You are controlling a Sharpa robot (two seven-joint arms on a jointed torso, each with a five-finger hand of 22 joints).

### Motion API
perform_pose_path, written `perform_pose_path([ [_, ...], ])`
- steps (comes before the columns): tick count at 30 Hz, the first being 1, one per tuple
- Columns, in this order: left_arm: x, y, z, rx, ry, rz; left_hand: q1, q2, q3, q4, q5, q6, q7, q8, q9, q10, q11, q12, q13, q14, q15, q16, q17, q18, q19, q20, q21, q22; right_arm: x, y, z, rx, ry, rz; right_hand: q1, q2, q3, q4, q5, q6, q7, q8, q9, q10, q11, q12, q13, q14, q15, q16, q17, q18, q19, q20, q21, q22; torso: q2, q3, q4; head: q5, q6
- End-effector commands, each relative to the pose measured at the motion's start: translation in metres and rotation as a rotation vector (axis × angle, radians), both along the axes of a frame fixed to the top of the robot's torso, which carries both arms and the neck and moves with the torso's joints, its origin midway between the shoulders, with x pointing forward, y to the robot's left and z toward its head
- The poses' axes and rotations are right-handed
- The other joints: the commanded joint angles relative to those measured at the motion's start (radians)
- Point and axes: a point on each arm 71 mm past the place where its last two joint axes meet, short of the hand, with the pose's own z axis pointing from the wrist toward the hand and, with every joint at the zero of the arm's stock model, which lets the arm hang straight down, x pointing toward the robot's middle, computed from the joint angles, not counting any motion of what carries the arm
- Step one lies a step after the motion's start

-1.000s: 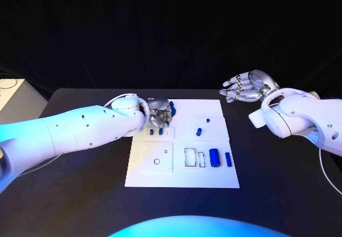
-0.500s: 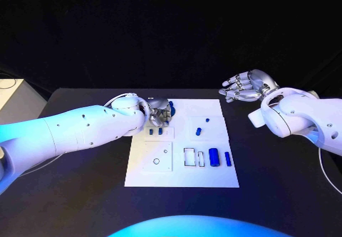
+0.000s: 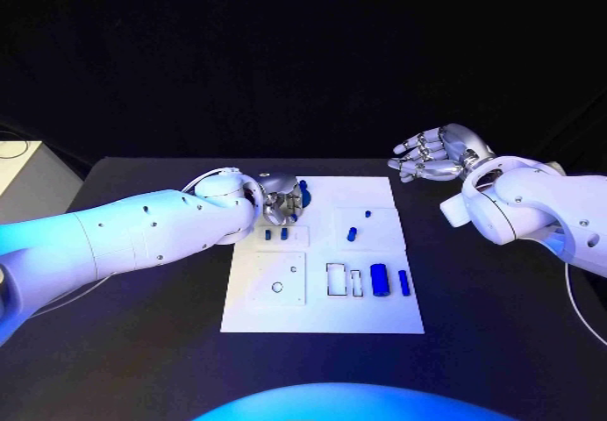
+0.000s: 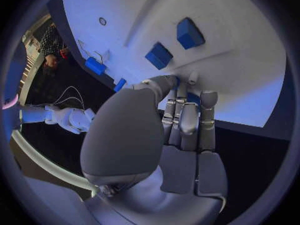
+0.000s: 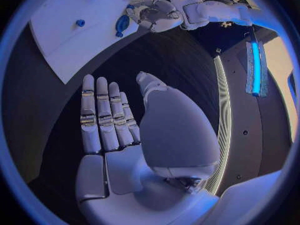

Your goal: Assemble the parts on the task board

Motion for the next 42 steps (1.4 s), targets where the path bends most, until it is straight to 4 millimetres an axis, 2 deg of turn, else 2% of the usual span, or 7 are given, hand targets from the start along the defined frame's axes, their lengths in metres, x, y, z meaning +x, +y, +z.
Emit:
perform_pose_path([
  [1,-0.001,0.0,0.006,-0.084,-0.058,0.001,-0.008,0.004,0.007,-0.007,0.005,0.009,0.004,-0.006,-0.001,0.012,-0.002,-0.011,0.002,0.009,-0.001,0.007,0.006,-0.017,0.011,0.0,0.012,0.01,0.0,0.002,0.0,-0.003,-0.005,0.019,0.009,0.004,0.006,0.0,0.007,0.0,0.018,0.003,-0.001,0.005,0.003,-0.006,-0.001,-0.003,0.003,-0.004,-0.001,0.006,-0.004,0.0,0.001,-0.001,0.0,-0.0002,0.0,0.001,0.003],
  [13,-0.008,0.015,0.022,-0.18,-0.032,0.007,-0.039,-0.004,0.018,-0.013,0.004,0.019,0.004,-0.014,0.004,0.024,-0.001,-0.038,0.002,0.014,0.001,0.008,0.004,-0.018,0.01,0.002,0.019,0.017,0.0,0.0,0.0,-0.004,-0.005,0.017,0.009,0.004,0.006,0.0,0.007,0.0,0.018,0.003,-0.001,0.005,0.003,-0.006,-0.001,-0.003,0.003,-0.004,-0.001,0.006,-0.004,0.0,0.001,-0.001,-0.002,0.0012,0.0015,0.003,0.007],
  [16,-0.009,0.022,0.023,-0.179,0.002,0.01,-0.055,-0.007,0.018,-0.01,0.002,0.021,0.003,-0.017,0.007,0.029,0.0,-0.051,0.001,0.009,0.002,0.006,-0.006,-0.017,0.004,0.003,0.014,0.013,0.0,-0.001,0.0,-0.005,-0.005,0.015,0.009,0.004,0.006,0.0,0.007,0.0,0.018,0.003,-0.001,0.005,0.003,-0.006,-0.001,-0.003,0.003,-0.004,-0.001,0.006,-0.004,0.0,0.001,-0.001,-0.002,0.0024,0.0022,0.001,0.009],
  [22,-0.009,0.037,0.02,-0.142,0.055,0.029,-0.074,-0.011,0.015,-0.005,0.002,0.022,0.002,-0.021,0.011,0.032,0.0,-0.069,0.0,0.006,0.004,0.004,-0.011,-0.015,-0.004,0.005,0.006,0.006,0.0,-0.002,0.0,-0.005,-0.005,0.013,0.008,0.002,0.009,0.001,0.007,0.0,0.018,0.003,-0.002,0.007,0.003,-0.007,-0.007,-0.002,0.003,-0.006,-0.006,0.006,-0.004,0.001,0.002,-0.006,0.0,0.0008,0.0021,0.004,0.009],
  [27,-0.007,0.046,0.018,-0.118,0.062,0.047,-0.075,-0.011,0.015,-0.005,0.002,0.022,0.002,-0.021,0.011,0.033,0.0,-0.07,0.0,0.006,0.004,0.005,-0.01,-0.016,-0.003,0.005,0.007,0.007,0.001,-0.001,-0.001,-0.006,-0.005,0.013,0.008,0.002,0.009,0.001,0.007,0.0,0.018,0.003,-0.002,0.007,0.003,-0.007,-0.007,-0.002,0.003,-0.006,-0.006,0.006,-0.004,0.001,0.002,-0.006,0.001,0.0016,0.0009,0.011,0.008],
  [37,-0.004,0.046,0.014,-0.096,0.065,0.05,-0.075,-0.01,0.015,-0.005,0.002,0.023,0.002,-0.021,0.012,0.033,0.0,-0.071,0.0,0.005,0.004,0.004,-0.012,-0.016,-0.004,0.005,0.006,0.007,0.001,0.0,-0.002,-0.005,-0.003,0.015,0.008,0.002,0.009,0.001,0.007,0.0,0.018,0.003,-0.002,0.007,0.003,-0.007,-0.007,-0.002,0.003,-0.006,-0.006,0.006,-0.004,0.001,0.002,-0.006,0.001,-0.0005,-0.0023,0.013,0.005],
  [42,-0.002,0.045,0.012,-0.083,0.064,0.051,-0.075,-0.01,0.016,-0.006,0.002,0.023,0.002,-0.021,0.012,0.034,0.0,-0.073,0.0,0.005,0.003,0.004,-0.012,-0.015,-0.005,0.005,0.005,0.005,0.0,0.0,-0.002,-0.005,-0.003,0.014,0.008,0.002,0.009,0.001,0.007,0.0,0.018,0.003,-0.002,0.007,0.003,-0.007,-0.007,-0.002,0.003,-0.006,-0.006,0.006,-0.004,0.001,0.002,-0.006,0.001,0.0001,-0.0026,0.012,0.004],
])
